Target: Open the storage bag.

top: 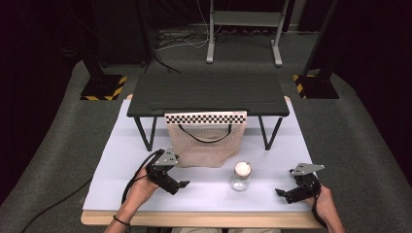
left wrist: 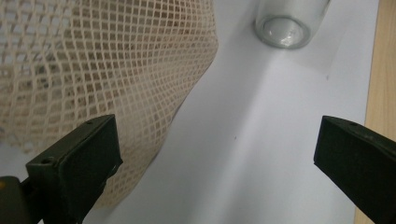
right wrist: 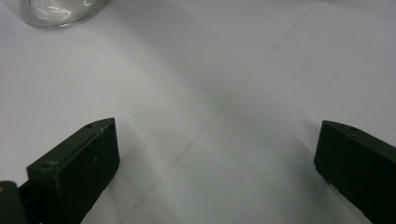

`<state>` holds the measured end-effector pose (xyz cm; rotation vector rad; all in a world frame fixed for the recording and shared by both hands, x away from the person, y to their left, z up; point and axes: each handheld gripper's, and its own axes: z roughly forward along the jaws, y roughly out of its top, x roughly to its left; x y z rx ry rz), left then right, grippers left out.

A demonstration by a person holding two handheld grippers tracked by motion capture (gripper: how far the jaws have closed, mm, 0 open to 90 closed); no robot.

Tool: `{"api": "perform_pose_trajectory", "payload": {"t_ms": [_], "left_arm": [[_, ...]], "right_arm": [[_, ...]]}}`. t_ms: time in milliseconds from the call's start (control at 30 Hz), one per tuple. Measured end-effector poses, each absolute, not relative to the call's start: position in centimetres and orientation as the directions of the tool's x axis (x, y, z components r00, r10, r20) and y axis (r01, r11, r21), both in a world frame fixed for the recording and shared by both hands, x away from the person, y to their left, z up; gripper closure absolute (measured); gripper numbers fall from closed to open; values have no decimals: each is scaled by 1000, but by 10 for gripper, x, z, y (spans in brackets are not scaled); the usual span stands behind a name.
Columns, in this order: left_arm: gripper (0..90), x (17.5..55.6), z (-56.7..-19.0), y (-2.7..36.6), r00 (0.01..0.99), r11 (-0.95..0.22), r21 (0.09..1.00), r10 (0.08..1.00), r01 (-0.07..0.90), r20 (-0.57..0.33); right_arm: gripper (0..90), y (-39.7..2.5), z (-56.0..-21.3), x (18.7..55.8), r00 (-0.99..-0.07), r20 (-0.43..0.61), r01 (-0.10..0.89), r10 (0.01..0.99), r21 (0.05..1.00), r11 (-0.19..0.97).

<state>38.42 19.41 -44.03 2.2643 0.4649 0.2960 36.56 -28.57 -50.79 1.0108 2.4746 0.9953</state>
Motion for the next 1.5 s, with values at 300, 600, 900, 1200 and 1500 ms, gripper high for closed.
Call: {"api": "perform_pose_trajectory", "payload": {"t_ms": [300,600,900,1200,1500], "left_arm": [[3,389,-437,175,917,-657,726,388,205,91],[4,390,-433,174,919,-661,722,384,202,95],[12,391,-429,171,918,-669,717,382,198,103],[11,391,-422,165,923,-667,723,369,180,111],[11,390,-417,160,929,-668,727,351,161,117]], "right_arm": [[0,-286,-508,366,-713,-2,503,702,696,513],[0,-286,-508,366,-712,0,504,702,696,511],[0,-286,-508,366,-714,-2,502,701,696,513],[0,-286,-508,366,-713,-2,503,701,695,514],[0,-286,-508,366,-715,-3,501,700,695,515]]}}
